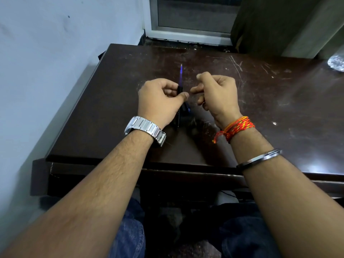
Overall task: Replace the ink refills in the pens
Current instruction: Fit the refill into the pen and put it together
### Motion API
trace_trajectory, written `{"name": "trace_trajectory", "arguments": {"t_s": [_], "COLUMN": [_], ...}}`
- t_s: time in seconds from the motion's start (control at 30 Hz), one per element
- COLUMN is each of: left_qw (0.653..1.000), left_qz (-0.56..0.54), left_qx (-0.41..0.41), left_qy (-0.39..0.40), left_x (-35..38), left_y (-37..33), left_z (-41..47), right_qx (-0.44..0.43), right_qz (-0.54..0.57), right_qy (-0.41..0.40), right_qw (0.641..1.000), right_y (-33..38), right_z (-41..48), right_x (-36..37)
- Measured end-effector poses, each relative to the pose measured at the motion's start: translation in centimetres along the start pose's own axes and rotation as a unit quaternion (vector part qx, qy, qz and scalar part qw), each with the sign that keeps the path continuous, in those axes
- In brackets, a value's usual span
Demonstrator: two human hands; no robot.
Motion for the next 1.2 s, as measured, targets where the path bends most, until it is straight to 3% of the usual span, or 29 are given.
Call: {"name": "trace_trajectory", "arguments": {"t_s": [0.1,0.2,0.3,0.8,0.9,1.0,1.1,1.2], "left_qw": [0.999,0.999,0.999,1.0,1.0,0.999,0.997,0.995], "left_qz": [0.004,0.003,0.007,0.019,0.013,0.012,0.037,0.037], "left_qx": [-0.002,-0.001,0.001,-0.01,-0.006,-0.002,0.011,0.01], "left_qy": [-0.032,-0.045,-0.047,-0.021,0.0,0.031,0.061,0.09], "left_x": [-0.3,-0.5,-0.6,-0.3,-0.1,0.3,0.6,1.1], "left_y": [0.2,0.2,0.1,-0.1,-0.3,-0.5,-0.9,-1.1], "left_z": [0.2,0.3,0.2,0.0,-0.2,-0.5,-0.9,-1.2], "right_qx": [-0.01,-0.053,-0.083,-0.046,-0.065,-0.039,0.013,0.051], "right_qz": [-0.082,-0.217,-0.282,-0.348,-0.285,-0.054,0.184,0.257], "right_qy": [-0.008,-0.011,0.014,0.04,-0.015,-0.047,-0.023,0.004], "right_qw": [0.997,0.975,0.956,0.936,0.956,0.997,0.983,0.965], "right_y": [-0.4,-0.7,-0.7,-1.1,-0.6,0.0,0.3,0.2], "right_z": [-0.1,-0.3,-0.7,-0.4,-0.3,0.3,0.5,0.3], "right_x": [0.2,0.7,1.2,1.2,0.8,0.3,0.2,0.1]}}
Point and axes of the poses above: each hand's wrist, its own z-axis towards the middle knuckle, its own x-axis out of the palm, y = z × x, the point moved 4 cm from there along z, towards the middle knuckle, and after that the axes turned 7 degrees about x, right-handed, at the moved point
